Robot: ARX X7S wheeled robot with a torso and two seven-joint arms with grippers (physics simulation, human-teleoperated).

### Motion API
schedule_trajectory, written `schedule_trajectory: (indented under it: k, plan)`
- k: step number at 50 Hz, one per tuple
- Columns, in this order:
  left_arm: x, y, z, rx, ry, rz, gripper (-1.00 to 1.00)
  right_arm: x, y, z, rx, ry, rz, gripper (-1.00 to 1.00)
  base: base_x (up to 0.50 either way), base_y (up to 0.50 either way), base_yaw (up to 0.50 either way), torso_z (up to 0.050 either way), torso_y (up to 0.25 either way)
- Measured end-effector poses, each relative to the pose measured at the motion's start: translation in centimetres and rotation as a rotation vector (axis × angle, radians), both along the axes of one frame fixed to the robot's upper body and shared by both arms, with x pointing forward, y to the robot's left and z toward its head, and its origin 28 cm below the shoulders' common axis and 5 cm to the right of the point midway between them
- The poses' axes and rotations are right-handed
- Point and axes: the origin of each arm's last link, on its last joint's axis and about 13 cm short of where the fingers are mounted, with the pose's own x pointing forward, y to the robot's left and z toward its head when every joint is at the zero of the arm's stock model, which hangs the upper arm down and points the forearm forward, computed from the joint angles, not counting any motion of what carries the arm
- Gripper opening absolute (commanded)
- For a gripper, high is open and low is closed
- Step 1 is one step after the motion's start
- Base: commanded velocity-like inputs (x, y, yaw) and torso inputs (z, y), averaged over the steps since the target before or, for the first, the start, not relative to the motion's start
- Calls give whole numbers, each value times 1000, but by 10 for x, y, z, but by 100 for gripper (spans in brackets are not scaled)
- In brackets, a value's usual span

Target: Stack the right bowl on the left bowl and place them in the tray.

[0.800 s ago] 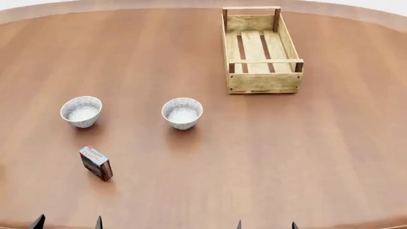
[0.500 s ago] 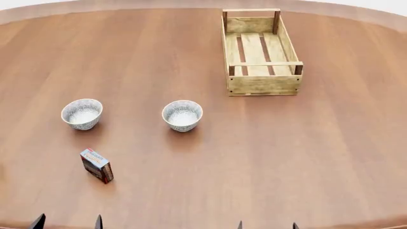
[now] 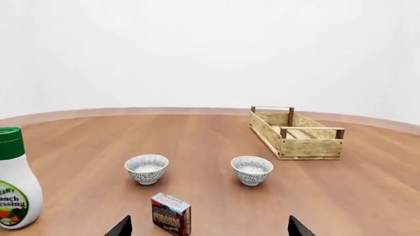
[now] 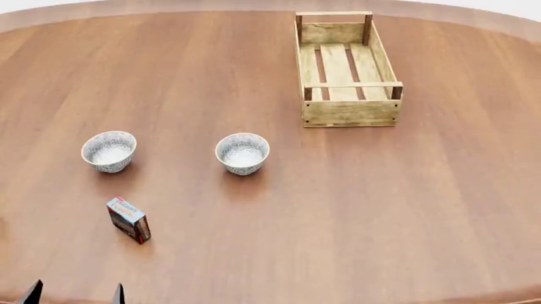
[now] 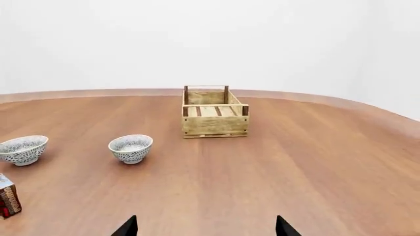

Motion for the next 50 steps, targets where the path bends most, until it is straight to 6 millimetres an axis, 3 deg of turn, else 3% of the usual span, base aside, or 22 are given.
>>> schedule_trajectory:
  k: [29,41,50]
  plan:
    - [-31,5,103,28,-302,3,100,-29,0,101,-37,-278,8,100,0,0,0,0,0]
    - [-44,6,130,40,-389,6,100,-39,0,122,-32,-353,6,100,9,0,0,0,0]
    - [-49,6,136,43,-411,6,100,-43,1,127,-27,-380,8,100,462,0,0,0,0]
